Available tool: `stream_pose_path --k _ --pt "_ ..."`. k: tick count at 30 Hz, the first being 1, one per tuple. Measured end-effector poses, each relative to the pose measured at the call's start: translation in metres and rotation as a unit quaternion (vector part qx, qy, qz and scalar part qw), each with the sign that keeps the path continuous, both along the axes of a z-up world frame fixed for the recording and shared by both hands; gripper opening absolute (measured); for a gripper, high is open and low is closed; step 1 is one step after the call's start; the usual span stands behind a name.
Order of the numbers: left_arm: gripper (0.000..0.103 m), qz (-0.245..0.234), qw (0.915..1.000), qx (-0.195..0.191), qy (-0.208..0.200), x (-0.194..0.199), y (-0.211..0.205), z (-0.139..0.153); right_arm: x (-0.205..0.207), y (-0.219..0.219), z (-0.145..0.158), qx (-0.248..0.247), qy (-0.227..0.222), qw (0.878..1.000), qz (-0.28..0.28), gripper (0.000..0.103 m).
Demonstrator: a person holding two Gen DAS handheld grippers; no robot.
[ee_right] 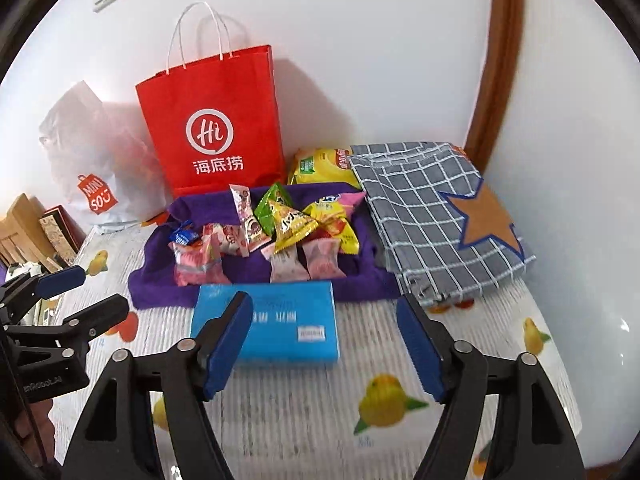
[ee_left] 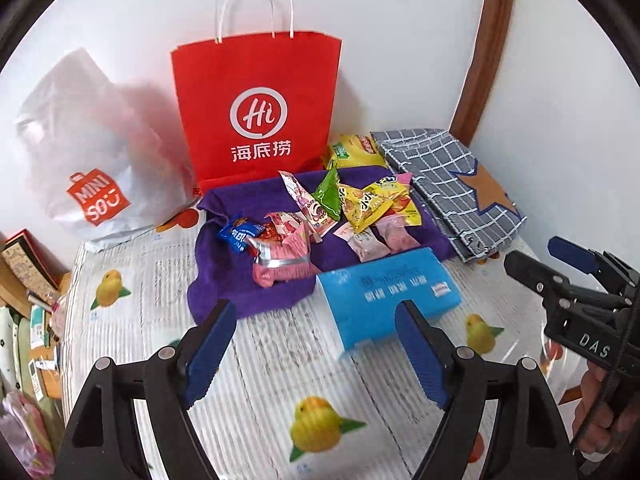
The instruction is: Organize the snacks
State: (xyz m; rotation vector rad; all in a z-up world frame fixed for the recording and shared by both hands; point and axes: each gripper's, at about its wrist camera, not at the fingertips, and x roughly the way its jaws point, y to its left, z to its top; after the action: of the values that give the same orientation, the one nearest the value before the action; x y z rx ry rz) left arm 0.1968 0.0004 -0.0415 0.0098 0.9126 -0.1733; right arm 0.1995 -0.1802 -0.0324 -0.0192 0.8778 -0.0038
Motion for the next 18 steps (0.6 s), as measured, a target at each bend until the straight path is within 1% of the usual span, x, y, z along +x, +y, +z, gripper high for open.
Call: stream_pose_path --k 4,6,7,13,18 --pt "0.082 0.009 0.9999 0.0 -0.004 -0.019 0.001 0.003 -0.026 0.0 0.005 -0.009 -0.017 1.0 0.0 0.089" --pt "0.082 0.014 0.9998 0.007 -0.008 -0.027 0.0 0.003 -0.035 -0.002 0.006 -0.006 -0.024 1.0 0.0 0.095" --pt "0.082 0.016 0.9998 0.009 -0.01 -0.03 0.0 0.004 -0.039 -0.003 0.006 -0.005 -0.024 1.0 -0.001 0.096" --pt "0.082 0.024 0.9995 0.009 -0.019 -0.049 0.0 0.007 -0.058 -0.002 0.005 -0.017 -0.019 1.0 -0.002 0.096" --pt "0.082 0.027 0.9995 0.004 -0.019 -0.056 0.0 0.008 -0.067 -0.004 0.008 -0.011 -0.024 1.0 -0.003 0.096"
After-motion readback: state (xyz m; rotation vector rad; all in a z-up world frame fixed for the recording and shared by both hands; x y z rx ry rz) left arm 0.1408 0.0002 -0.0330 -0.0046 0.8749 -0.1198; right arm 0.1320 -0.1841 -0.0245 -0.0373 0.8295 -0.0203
